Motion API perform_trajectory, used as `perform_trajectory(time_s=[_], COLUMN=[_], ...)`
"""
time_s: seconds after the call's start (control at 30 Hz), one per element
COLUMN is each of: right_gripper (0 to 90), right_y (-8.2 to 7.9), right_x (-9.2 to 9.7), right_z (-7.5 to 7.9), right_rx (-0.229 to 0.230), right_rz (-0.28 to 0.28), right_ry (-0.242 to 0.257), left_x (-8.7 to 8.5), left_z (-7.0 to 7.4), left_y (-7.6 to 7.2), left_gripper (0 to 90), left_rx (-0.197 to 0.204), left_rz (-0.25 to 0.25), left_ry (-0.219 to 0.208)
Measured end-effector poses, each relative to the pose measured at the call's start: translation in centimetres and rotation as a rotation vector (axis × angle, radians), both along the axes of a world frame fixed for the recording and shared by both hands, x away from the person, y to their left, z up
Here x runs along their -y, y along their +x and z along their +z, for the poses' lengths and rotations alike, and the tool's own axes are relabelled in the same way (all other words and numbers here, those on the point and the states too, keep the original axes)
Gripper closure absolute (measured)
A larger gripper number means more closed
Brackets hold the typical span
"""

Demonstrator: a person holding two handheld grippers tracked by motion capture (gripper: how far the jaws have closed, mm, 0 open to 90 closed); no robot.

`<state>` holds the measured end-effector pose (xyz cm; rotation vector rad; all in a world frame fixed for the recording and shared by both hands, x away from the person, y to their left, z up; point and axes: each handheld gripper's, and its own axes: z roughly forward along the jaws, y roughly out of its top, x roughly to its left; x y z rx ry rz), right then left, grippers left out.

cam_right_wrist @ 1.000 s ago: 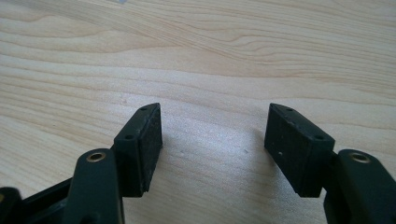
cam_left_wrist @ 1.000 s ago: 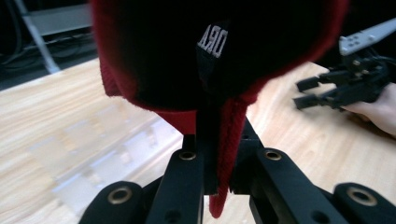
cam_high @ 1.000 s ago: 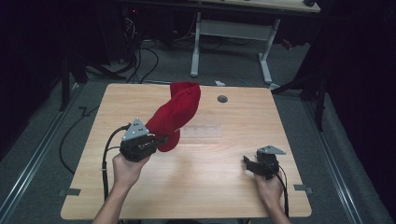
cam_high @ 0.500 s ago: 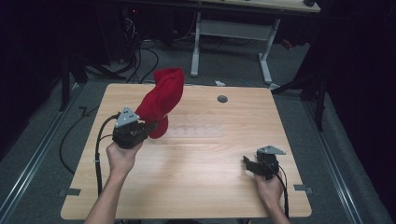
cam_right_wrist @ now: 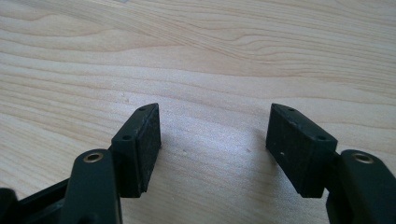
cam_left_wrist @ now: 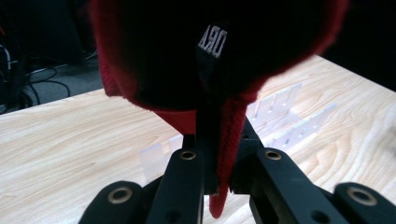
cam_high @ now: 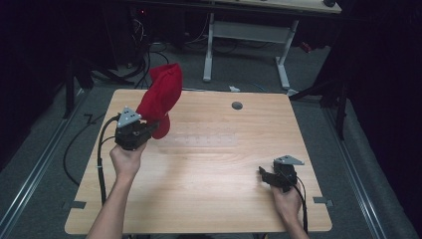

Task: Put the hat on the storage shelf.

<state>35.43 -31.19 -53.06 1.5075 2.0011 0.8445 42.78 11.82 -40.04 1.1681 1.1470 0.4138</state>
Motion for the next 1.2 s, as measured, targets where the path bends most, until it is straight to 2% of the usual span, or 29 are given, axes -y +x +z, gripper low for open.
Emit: perform_trajectory(time_s=[0.13, 0.4, 0.73, 0.93, 1.2], right_gripper=[35.6, 35.3, 35.2, 35.2, 35.2], right_y=[0.0, 0.0, -0.1, -0.1, -0.1], right_x=[0.0, 0.0, 0.0, 0.0, -0.1], right_z=[0.0, 0.0, 0.0, 0.0, 0.0], right_rx=[0.0, -0.001, -0.001, -0.001, -0.001], right_rz=[0.0, 0.003, 0.002, 0.003, 0.004], right_ry=[0.0, 0.001, 0.002, 0.002, 0.002], left_x=[0.2, 0.4, 0.8, 0.6, 0.7], left_z=[-0.5, -1.2, -1.8, -2.4, -3.3], left_y=[0.4, 1.2, 1.6, 1.9, 2.1], left_gripper=[85.1, 85.1, 85.1, 85.1, 85.0], left_rx=[-0.005, -0.02, -0.015, -0.027, -0.04], left_rz=[0.01, 0.025, 0.044, 0.062, 0.071], left_ry=[0.027, 0.03, 0.065, 0.064, 0.036])
